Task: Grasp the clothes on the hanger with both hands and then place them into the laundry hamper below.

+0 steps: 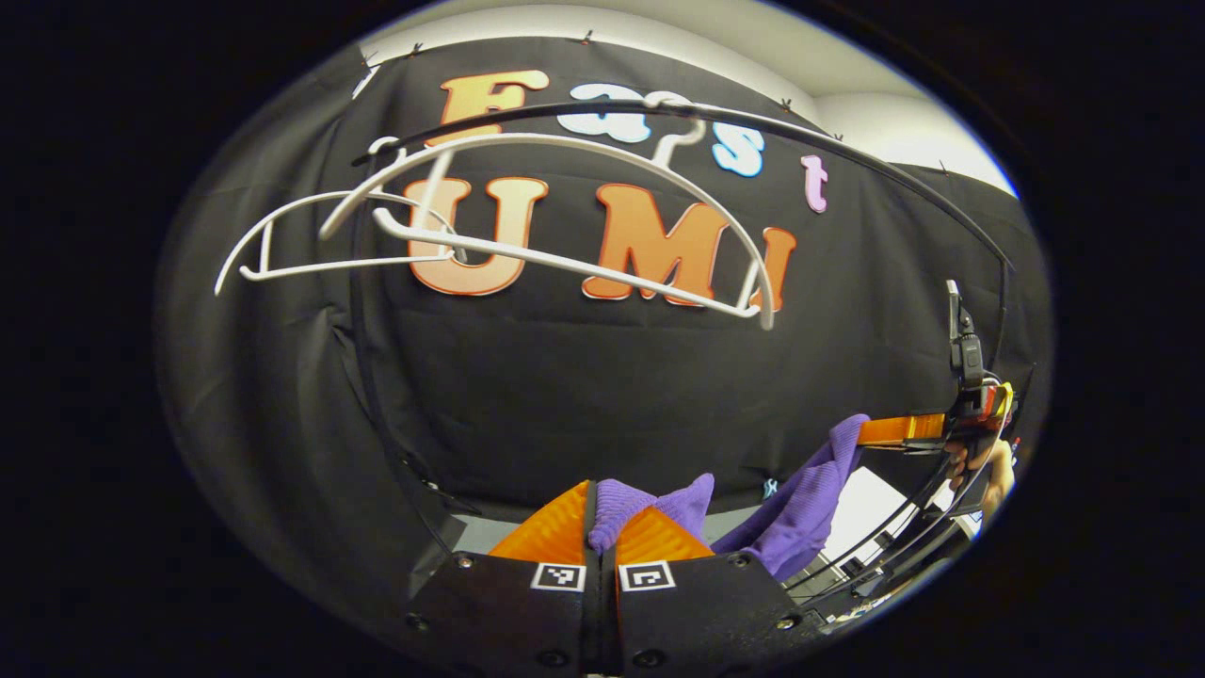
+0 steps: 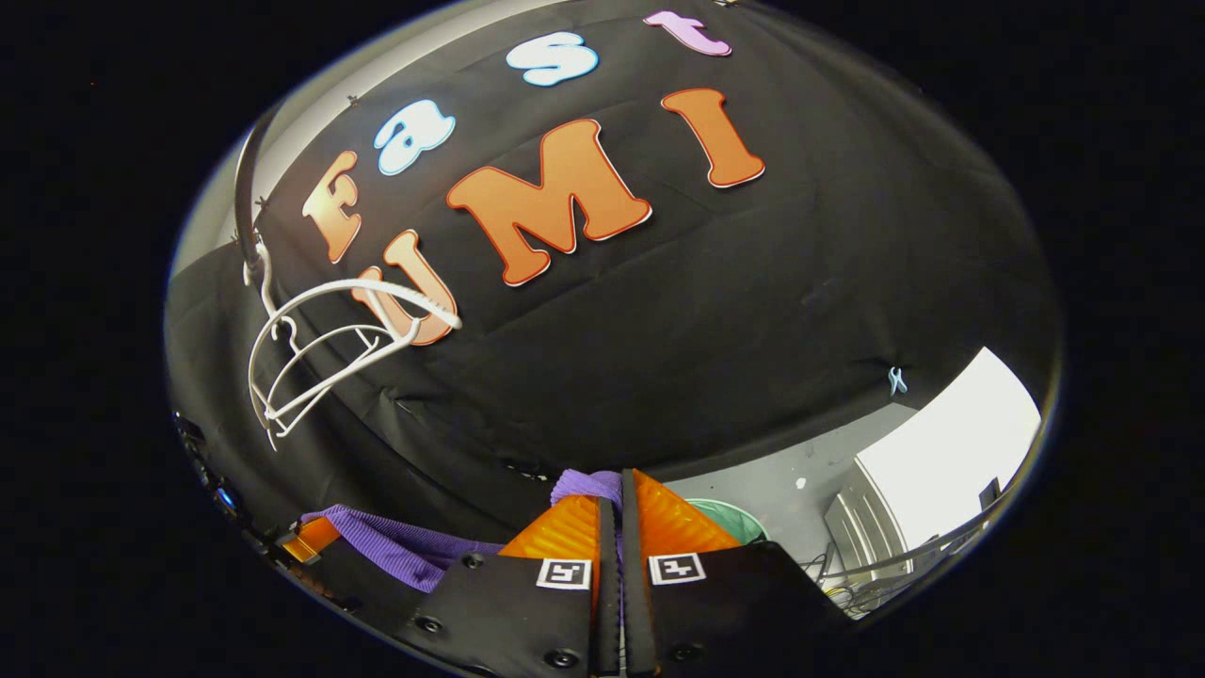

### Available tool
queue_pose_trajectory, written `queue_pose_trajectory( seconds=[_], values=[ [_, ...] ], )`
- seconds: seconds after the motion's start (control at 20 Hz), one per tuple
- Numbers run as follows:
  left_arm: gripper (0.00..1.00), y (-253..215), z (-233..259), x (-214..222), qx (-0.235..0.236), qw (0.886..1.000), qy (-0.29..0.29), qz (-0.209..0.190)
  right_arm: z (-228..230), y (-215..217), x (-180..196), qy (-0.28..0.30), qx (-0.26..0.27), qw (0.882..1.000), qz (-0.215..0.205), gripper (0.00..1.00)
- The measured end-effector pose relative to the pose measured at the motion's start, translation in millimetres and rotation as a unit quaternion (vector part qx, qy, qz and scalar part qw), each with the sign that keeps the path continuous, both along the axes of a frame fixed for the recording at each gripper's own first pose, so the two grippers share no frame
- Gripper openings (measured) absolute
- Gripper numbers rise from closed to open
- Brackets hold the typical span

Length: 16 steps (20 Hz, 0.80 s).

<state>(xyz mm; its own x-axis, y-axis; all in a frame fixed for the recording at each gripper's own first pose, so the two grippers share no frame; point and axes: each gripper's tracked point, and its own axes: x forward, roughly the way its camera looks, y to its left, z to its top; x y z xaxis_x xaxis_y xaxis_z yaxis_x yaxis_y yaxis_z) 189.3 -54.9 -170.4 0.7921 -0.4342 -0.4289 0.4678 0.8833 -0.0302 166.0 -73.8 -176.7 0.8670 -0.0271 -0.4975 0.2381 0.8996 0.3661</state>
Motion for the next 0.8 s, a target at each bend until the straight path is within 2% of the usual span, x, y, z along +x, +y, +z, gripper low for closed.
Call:
queue_pose_trajectory(
  seconds=[0.35, 0.5, 0.65, 0.8],
  values=[
    [0.00, -68, -38, -14, -0.027, 0.998, 0.048, -0.032, -16, 16, -10, 0.009, -0.034, 0.999, 0.011, 0.09],
    [0.00, -80, -57, -9, -0.028, 0.997, 0.072, -0.020, -30, 22, -9, 0.017, -0.037, 0.999, 0.007, 0.09],
    [0.00, -100, -78, -9, -0.049, 0.993, 0.103, -0.008, -42, 26, -7, 0.020, -0.028, 0.999, -0.013, 0.09],
    [0.00, -105, -95, -10, -0.036, 0.993, 0.114, -0.007, -65, 33, -4, 0.039, -0.037, 0.999, -0.009, 0.10]
  ],
)
